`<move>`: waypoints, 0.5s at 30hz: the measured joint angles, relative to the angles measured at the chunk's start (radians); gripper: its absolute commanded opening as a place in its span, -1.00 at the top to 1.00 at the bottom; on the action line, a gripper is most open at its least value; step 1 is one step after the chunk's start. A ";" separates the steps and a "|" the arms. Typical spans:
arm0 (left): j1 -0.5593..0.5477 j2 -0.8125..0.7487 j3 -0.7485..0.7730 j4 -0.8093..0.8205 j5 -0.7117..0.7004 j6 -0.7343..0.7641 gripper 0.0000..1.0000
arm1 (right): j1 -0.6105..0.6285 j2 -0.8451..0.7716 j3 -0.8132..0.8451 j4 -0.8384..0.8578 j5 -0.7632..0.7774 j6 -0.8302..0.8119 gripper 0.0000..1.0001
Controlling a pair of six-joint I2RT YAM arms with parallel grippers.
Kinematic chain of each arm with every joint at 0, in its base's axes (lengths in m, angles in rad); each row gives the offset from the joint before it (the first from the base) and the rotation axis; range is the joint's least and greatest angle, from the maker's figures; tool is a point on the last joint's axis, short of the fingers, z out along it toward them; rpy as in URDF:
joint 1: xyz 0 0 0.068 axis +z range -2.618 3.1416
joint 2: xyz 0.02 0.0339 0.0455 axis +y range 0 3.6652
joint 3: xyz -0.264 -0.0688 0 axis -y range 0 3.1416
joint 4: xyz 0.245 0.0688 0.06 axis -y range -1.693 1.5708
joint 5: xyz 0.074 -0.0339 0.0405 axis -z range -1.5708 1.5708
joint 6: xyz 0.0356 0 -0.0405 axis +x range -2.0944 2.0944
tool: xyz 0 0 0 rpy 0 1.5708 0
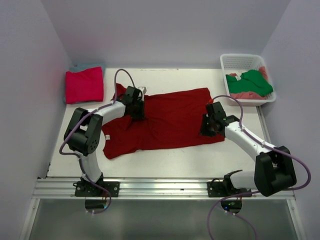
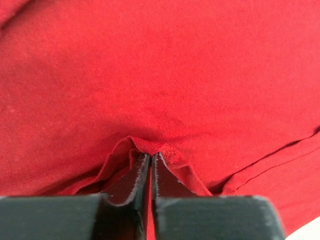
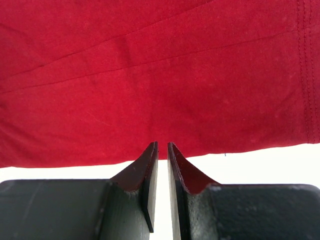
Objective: Fold and stack the t-shirts
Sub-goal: Fold the flattened tshirt in 1/3 of the way
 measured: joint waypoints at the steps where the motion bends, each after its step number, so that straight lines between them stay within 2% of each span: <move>1: 0.000 0.000 0.000 -0.003 0.004 0.002 0.65 | 0.000 0.003 0.000 0.000 0.000 0.000 0.65; 4: -0.002 -0.001 -0.005 -0.001 0.012 0.007 0.42 | 0.000 0.011 -0.001 0.001 0.000 -0.001 0.66; 15: -0.031 -0.138 -0.157 0.107 0.033 0.020 0.22 | 0.002 0.020 -0.002 0.007 0.000 -0.001 0.66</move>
